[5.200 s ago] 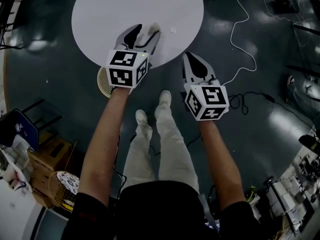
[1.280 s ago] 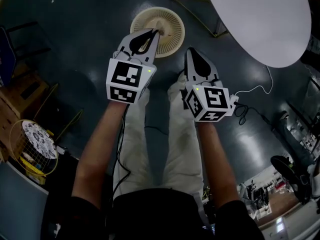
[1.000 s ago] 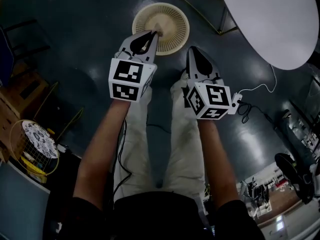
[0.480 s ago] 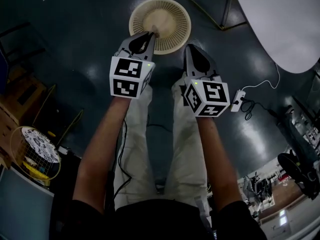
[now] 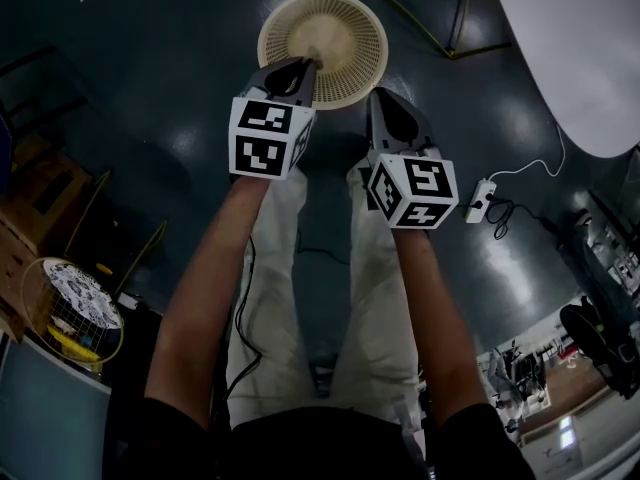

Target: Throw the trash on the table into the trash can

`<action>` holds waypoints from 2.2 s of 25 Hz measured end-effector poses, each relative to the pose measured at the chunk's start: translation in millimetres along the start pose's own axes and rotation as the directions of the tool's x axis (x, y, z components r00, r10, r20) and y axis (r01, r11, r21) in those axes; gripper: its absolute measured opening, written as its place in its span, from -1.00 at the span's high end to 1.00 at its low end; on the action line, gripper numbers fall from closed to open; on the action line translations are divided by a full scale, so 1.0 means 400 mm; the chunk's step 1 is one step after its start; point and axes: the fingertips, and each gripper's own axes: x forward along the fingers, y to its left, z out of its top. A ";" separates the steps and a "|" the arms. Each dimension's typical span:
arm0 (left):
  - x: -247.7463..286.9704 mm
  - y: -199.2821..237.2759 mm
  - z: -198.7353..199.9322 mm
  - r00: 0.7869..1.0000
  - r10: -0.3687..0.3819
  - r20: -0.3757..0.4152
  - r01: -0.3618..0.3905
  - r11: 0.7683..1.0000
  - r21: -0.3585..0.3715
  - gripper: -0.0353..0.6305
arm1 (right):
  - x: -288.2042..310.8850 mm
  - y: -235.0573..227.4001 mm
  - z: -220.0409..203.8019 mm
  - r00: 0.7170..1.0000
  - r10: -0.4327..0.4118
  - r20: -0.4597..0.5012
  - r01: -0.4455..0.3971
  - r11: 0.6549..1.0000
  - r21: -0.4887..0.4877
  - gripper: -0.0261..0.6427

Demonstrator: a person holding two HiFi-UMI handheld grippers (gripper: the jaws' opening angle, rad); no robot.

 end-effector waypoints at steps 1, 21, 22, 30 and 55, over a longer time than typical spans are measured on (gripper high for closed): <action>0.009 0.002 -0.006 1.000 0.002 -0.010 -0.002 1.000 0.001 0.84 | 0.004 0.001 -0.005 1.000 0.001 -0.002 -0.001 1.000 0.009 0.87; 0.021 0.033 -0.020 1.000 -0.015 -0.004 0.015 1.000 -0.003 0.38 | 0.015 0.016 0.006 1.000 0.011 -0.013 -0.011 1.000 0.024 0.87; 0.015 0.028 -0.014 1.000 -0.017 0.001 0.017 1.000 -0.004 0.39 | 0.010 0.017 0.014 1.000 0.012 -0.009 -0.012 1.000 0.021 0.87; -0.050 0.003 0.043 0.998 0.007 0.056 -0.008 1.000 0.016 0.55 | -0.028 0.032 0.079 1.000 0.013 0.021 -0.013 1.000 0.005 0.87; -0.458 -0.202 0.337 0.977 -0.075 0.199 0.058 0.994 0.089 0.85 | -0.344 0.213 0.421 0.989 0.080 0.122 -0.071 0.995 -0.071 0.87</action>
